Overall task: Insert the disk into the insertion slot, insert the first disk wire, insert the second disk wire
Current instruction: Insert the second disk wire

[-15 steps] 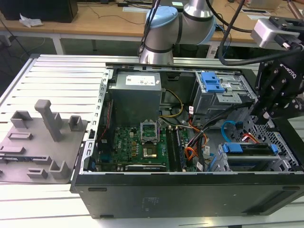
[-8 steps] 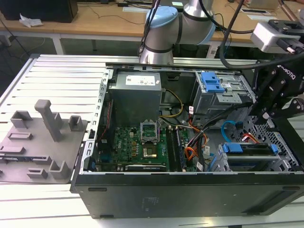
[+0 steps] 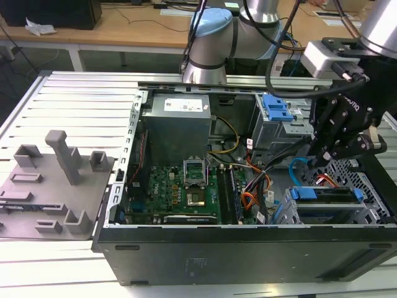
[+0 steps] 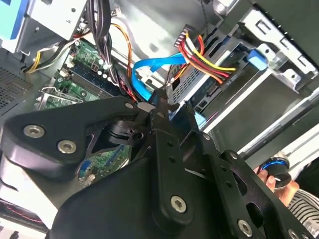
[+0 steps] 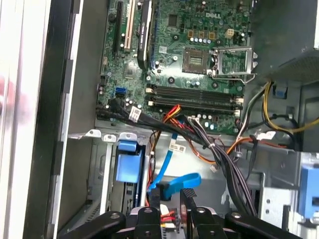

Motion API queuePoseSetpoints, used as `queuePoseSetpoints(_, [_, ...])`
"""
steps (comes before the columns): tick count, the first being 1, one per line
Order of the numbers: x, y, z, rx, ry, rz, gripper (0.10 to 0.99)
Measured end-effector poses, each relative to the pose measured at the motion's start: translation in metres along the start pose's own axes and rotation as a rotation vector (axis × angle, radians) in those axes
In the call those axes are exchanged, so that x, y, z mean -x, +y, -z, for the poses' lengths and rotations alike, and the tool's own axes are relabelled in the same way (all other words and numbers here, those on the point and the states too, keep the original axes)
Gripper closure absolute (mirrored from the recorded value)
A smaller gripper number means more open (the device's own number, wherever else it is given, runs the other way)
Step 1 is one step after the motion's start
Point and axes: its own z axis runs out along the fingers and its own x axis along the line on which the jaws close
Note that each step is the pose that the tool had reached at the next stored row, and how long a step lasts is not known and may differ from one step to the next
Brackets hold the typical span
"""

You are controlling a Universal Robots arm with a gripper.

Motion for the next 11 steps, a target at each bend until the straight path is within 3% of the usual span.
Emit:
queuePoseSetpoints(5, [0.0003,0.0031,-0.0024,0.001,0.0107,0.028,0.784])
queuePoseSetpoints(9, [0.0005,0.0067,-0.0036,0.002,0.0310,0.047,0.784])
queuePoseSetpoints(11, [0.0005,0.0068,-0.0036,0.002,0.0311,0.047,0.800])
